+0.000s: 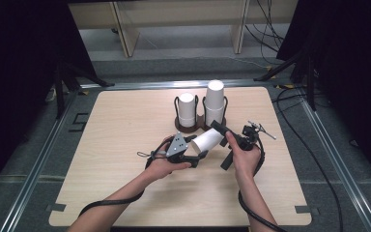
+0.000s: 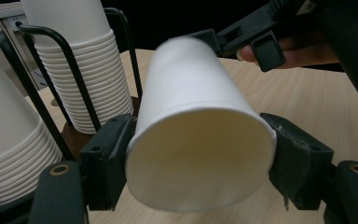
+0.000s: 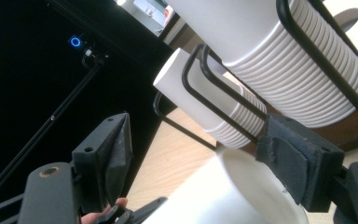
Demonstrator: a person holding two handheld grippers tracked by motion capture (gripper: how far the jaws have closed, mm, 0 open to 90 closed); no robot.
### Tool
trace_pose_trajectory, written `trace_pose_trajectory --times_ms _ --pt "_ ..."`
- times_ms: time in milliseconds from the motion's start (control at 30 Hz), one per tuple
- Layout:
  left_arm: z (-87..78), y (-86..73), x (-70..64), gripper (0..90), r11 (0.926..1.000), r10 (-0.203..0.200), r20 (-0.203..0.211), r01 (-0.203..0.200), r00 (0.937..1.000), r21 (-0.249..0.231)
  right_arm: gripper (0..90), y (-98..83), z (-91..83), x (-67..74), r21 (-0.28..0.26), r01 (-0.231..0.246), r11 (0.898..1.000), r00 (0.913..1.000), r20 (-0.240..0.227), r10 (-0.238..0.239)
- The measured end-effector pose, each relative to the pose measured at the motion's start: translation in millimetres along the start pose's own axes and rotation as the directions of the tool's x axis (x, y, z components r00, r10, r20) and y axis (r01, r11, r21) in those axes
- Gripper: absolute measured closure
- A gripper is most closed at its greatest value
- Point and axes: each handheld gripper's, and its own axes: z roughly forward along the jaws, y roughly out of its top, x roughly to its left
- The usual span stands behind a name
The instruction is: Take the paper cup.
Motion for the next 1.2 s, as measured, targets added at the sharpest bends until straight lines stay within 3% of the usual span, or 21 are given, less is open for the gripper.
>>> trace_pose_trajectory --times_ms 33,67,100,133,167,200,300,333,400,433,500,533,633,700,800,833,900,967,1200 --pt "-1.2 0.3 0.1 28.3 0.9999 0.005 -0.001 -0.005 1.0000 0.012 24.7 0.0 0.0 0.0 0.000 0.000 1.000 1.0000 0.000 0.000" --pt "-1.3 0.1 0.1 28.4 0.9999 0.001 0.003 -0.001 1.0000 0.011 24.6 0.2 -0.3 3.6 0.006 -0.055 0.998 0.9984 -0.014 0.055" --pt "-1.3 0.0 0.1 28.6 0.9999 -0.004 0.003 0.004 1.0000 0.013 24.3 0.9 -0.5 3.8 0.006 -0.053 0.999 0.9985 -0.012 0.053" --pt "-0.3 -0.4 -0.2 29.1 1.0000 -0.005 0.000 0.005 1.0000 0.004 24.3 2.0 -0.1 0.6 0.001 0.005 1.000 1.0000 -0.005 -0.005" --pt "-0.6 -0.1 -0.4 29.3 0.9999 -0.003 -0.001 0.003 1.0000 0.014 24.3 1.5 0.0 3.8 0.011 -0.044 0.999 0.9990 -0.004 0.044" --pt "-0.3 0.0 -0.4 29.3 0.9999 -0.005 -0.001 0.005 1.0000 0.014 24.3 1.5 0.0 3.8 0.011 -0.044 0.999 0.9990 -0.004 0.044" --pt "-1.2 0.6 0.5 29.6 0.9998 -0.003 0.000 0.003 1.0000 0.019 24.3 2.5 -1.1 4.5 0.002 -0.027 1.000 0.9996 -0.007 0.027" --pt "-1.7 0.8 0.8 29.6 0.9998 -0.001 0.000 0.001 1.0000 0.022 24.2 3.7 -1.4 1.8 -0.010 0.020 1.000 0.9998 -0.007 -0.020" --pt "-2.3 1.0 1.5 29.8 0.9999 -0.003 -0.002 0.003 1.0000 0.017 23.9 5.1 -2.6 3.2 -0.011 -0.012 1.000 0.9997 -0.021 0.012" --pt "-3.0 1.1 1.7 30.1 0.9999 -0.005 -0.003 0.005 1.0000 0.016 23.7 7.1 -3.5 1.8 -0.017 0.024 1.000 0.9997 -0.004 -0.024" --pt "-4.7 1.3 2.9 30.2 0.9998 -0.001 -0.002 0.001 1.0000 0.020 23.7 7.7 -4.1 2.6 -0.016 0.011 1.000 0.9999 -0.001 -0.011" --pt "-5.0 1.2 3.1 30.3 0.9999 -0.002 -0.003 0.002 1.0000 0.016 23.7 8.8 -5.3 0.3 -0.013 0.045 0.999 0.9990 0.001 -0.045" --pt "-7.6 1.8 4.6 30.6 0.9998 -0.003 -0.003 0.003 1.0000 0.018 23.8 9.5 -7.7 -0.2 -0.004 0.047 0.999 0.9989 -0.004 -0.047" --pt "-9.3 2.8 5.7 31.0 0.9999 -0.004 -0.002 0.004 1.0000 0.015 23.9 10.0 -9.3 -5.9 -0.012 0.091 0.996 0.9958 -0.002 -0.092" --pt "-12.2 4.5 7.2 31.2 0.9999 -0.004 -0.001 0.004 1.0000 0.014 24.4 10.1 -11.8 -6.0 0.001 0.064 0.998 0.9980 -0.006 -0.064" --pt "-13.0 4.9 8.0 31.3 0.9999 -0.001 0.003 0.001 1.0000 0.010 25.1 10.5 -13.0 -8.3 0.005 0.092 0.996 0.9957 -0.012 -0.092" --pt "-14.9 5.8 9.5 31.4 1.0000 0.000 0.003 0.000 1.0000 0.009 25.3 10.4 -13.0 -9.2 0.006 0.105 0.994 0.9944 -0.010 -0.105" --pt "-19.5 7.6 12.0 31.6 0.9998 0.001 0.008 -0.001 1.0000 0.019 26.8 11.0 -15.4 -13.3 0.026 0.191 0.981 0.9816 -0.020 -0.190" --pt "-29.0 10.1 16.4 32.7 0.9998 0.005 0.014 -0.005 0.9999 0.019 27.6 10.1 -20.4 -17.7 0.058 0.252 0.966 0.9676 -0.020 -0.252"
